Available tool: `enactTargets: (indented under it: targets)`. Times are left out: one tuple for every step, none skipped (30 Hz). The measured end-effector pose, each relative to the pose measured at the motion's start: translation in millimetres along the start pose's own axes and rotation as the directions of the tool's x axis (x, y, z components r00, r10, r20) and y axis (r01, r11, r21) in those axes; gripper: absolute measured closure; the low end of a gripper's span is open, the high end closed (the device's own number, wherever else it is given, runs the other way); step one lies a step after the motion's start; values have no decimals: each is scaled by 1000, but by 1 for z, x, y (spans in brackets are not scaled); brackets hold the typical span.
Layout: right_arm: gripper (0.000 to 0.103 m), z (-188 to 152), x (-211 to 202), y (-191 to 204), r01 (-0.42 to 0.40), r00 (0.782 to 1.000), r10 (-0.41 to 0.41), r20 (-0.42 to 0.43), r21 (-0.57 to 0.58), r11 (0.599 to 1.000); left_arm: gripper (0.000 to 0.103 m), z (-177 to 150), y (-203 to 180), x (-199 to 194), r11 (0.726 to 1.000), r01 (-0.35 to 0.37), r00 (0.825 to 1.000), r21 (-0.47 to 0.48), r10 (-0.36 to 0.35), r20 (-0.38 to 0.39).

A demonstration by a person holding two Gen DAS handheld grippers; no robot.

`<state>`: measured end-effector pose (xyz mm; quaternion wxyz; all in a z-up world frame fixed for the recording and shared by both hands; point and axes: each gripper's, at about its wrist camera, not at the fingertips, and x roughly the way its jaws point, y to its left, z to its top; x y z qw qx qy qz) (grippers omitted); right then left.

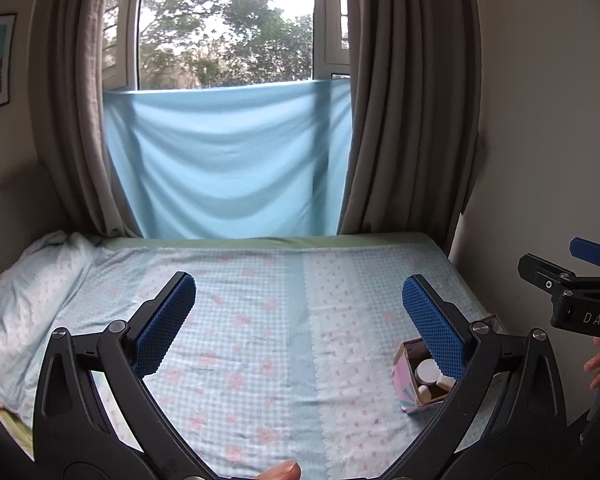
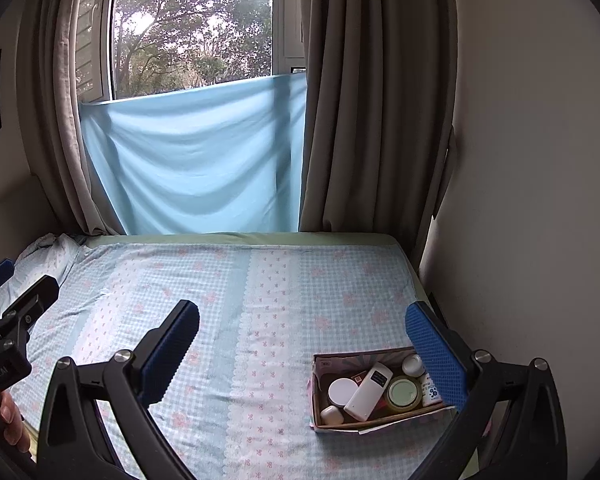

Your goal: Organize rigid objects

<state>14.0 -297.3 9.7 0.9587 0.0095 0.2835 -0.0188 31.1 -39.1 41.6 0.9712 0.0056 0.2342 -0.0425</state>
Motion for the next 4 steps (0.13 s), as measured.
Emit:
enactTargets:
  targets:
    - [0, 0, 2, 1, 0, 1000, 0, -3, -2, 1000, 0, 0, 1, 2, 1000, 5, 1000, -3, -5, -5]
    - [0, 1, 5, 2, -2, 1000, 2, -11, -1, 1000, 0, 0, 1, 5, 1000, 9, 1000, -4, -9, -12]
    - [0, 1, 7, 2, -4, 1000, 4, -20, 2, 1000, 0, 0, 2, 7, 1000, 8, 1000, -4, -8, -20]
    - [0, 1, 9, 3, -3, 1000, 3, -25, 5, 1000, 0, 1, 2, 10, 1000, 9, 1000, -4, -9, -27]
